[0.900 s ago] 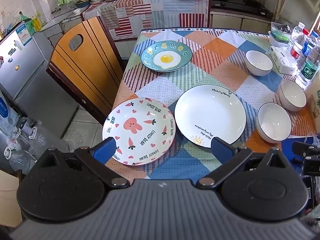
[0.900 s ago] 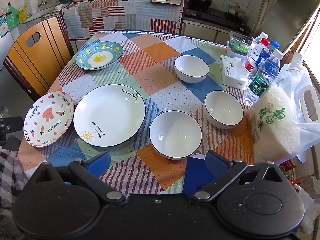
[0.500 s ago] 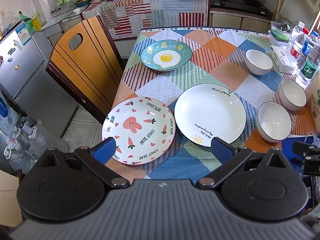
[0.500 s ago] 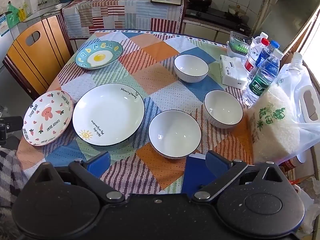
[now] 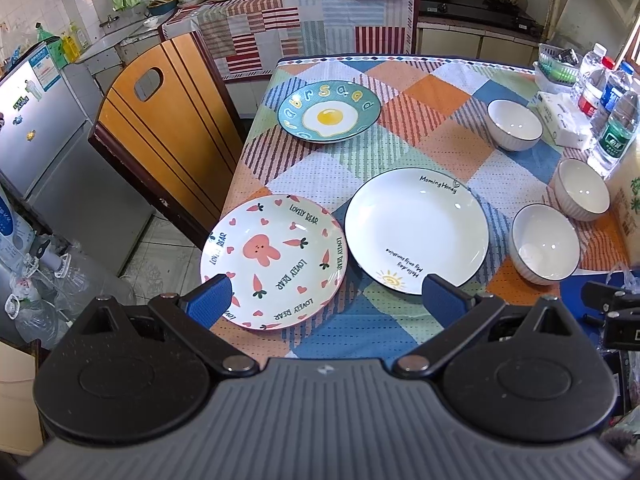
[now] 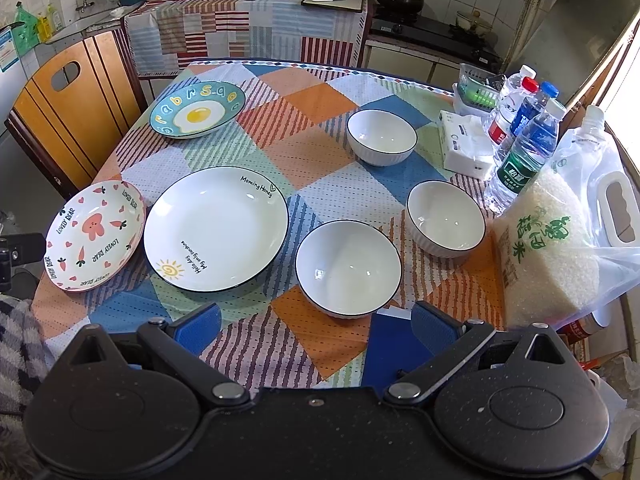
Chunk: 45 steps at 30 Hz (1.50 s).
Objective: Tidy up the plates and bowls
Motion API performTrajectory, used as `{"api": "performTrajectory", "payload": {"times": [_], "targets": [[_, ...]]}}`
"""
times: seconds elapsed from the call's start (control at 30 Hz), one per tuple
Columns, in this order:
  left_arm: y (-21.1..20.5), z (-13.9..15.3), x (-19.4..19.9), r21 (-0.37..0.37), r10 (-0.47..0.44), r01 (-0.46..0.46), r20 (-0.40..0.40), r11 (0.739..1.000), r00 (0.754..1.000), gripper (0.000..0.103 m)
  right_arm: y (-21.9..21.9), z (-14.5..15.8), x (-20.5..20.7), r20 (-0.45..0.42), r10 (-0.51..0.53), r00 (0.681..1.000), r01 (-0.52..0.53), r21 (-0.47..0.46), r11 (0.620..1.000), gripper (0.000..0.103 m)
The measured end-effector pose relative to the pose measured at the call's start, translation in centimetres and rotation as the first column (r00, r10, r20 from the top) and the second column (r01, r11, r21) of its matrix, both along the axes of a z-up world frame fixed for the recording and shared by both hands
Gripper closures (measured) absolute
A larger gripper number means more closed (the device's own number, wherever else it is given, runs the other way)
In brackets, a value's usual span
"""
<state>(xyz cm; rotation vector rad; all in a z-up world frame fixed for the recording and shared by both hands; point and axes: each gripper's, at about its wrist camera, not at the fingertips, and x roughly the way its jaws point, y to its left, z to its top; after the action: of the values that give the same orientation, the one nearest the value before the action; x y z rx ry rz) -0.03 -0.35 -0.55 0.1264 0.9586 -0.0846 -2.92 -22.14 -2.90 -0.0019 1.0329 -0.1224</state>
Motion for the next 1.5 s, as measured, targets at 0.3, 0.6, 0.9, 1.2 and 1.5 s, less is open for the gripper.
{"api": "performTrajectory", "payload": {"times": [0.3, 0.6, 0.9, 1.2, 1.5], "targets": [[0.2, 0.1, 0.2, -0.026, -0.029, 0.028, -0.013, 0.999, 1.000, 0.000, -0.2, -0.7, 0.3, -0.005, 0.000, 1.000, 0.000, -0.012, 1.000, 0.001], [0.4, 1.0, 0.9, -0.053, -0.063, 0.065, 0.040, 0.996, 0.997, 0.000, -0.4, -1.0, 1.4, 0.004, 0.003, 1.000, -0.003, -0.028, 1.000, 0.001], [1.1, 0.3, 3.9, -0.041, -0.067, 0.067, 0.012, 0.997, 0.998, 0.000, -0.5, 1.0, 3.4, 0.114, 0.041, 0.993, -0.046, 0.041, 0.998, 0.000], [2.2, -1.0, 9.0, -0.031, -0.048, 0.048, 0.008, 0.998, 0.999, 0.000, 1.3, 2.8, 8.4, 0.285, 0.172, 0.943, -0.192, 0.045, 0.980, 0.001], [5.0, -2.7, 15.5, -0.024, 0.031, -0.029, 0.099, 0.999, 0.995, 0.000, 3.5, -0.1, 15.9, 0.406, 0.339, 0.849, -0.402, 0.078, 0.912, 0.001]]}}
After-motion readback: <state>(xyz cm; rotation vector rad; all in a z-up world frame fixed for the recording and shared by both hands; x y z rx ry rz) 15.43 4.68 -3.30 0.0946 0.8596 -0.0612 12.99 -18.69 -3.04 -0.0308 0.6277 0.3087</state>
